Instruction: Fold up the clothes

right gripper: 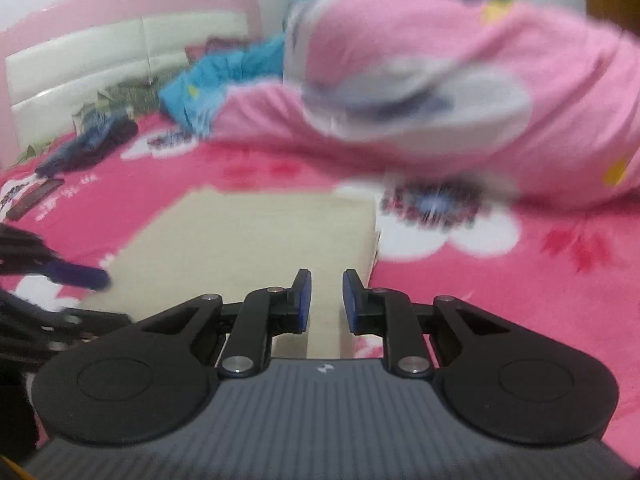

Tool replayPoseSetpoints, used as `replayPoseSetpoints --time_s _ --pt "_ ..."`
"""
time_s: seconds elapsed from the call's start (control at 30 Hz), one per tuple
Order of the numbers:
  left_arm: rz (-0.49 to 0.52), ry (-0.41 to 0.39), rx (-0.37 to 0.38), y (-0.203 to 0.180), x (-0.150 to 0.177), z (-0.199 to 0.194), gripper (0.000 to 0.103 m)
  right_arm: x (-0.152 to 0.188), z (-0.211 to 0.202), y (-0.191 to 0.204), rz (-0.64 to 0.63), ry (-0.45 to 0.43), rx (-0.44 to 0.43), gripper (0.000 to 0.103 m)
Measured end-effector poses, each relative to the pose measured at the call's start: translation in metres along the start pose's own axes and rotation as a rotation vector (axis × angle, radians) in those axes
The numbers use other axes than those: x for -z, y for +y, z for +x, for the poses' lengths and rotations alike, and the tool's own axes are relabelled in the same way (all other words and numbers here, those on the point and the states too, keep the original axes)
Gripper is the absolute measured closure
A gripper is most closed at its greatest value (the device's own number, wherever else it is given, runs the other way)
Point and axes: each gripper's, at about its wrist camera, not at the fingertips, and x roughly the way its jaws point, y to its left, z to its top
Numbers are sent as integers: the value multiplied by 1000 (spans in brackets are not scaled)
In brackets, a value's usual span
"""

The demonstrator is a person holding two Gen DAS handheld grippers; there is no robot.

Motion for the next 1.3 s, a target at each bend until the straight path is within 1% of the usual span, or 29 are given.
replayPoseSetpoints --time_s 0.03,0.1,0.27,0.33,0.4,0.53,0.67,0.73,0.8,0.83,0.87,0.9,0.93,0.97,1.0,1.03,1.13,1.23,1.3 --pt "2 2 2 0 0 0 50 5 14 -3 -8 53 -1 87" --pt "10 6 -4 -1 -1 0 49 8 20 -3 -32 47 -5 86" --pt "20 15 -13 -3 -2 1 47 -25 9 -7 -3 -4 -7 86" --pt "22 15 -17 -4 -2 1 47 -36 14 -9 -8 -16 -4 86" --pt "25 15 -19 -4 -2 1 47 -46 28 -10 -18 -17 -5 86" --pt "29 15 -19 -3 -2 2 47 -63 64 -16 -20 9 -22 86" --pt "35 10 -26 -4 -1 2 47 -60 100 -15 -38 63 -41 85" --pt "25 2 -20 -2 -1 1 46 -59 105 -13 -46 73 -40 85" --pt "3 -18 13 6 1 -3 44 -60 103 -13 -43 71 -42 84" --pt "-8 -28 29 10 1 -5 43 -61 99 -17 -20 75 -53 82" --pt "-19 -38 45 13 2 -7 42 -62 94 -22 13 75 -69 76" --pt "-39 -56 62 21 3 -10 37 -61 86 -32 77 65 -100 72" --pt "-70 -85 79 32 5 -15 33 -58 77 -43 146 50 -131 61" --pt "-101 -114 96 43 8 -20 31 -54 70 -52 202 42 -156 46" --pt "-134 -139 112 56 9 -24 28 -47 64 -63 260 51 -183 43" --pt "-175 -147 138 69 10 -23 25 -40 58 -74 319 59 -211 41" --pt "-309 -112 258 106 11 -7 18 -18 42 -105 490 96 -292 36" --pt "-428 -15 395 126 16 25 18 8 43 -118 606 216 -377 33" --pt "-506 51 487 140 19 47 18 18 40 -119 639 241 -443 31"
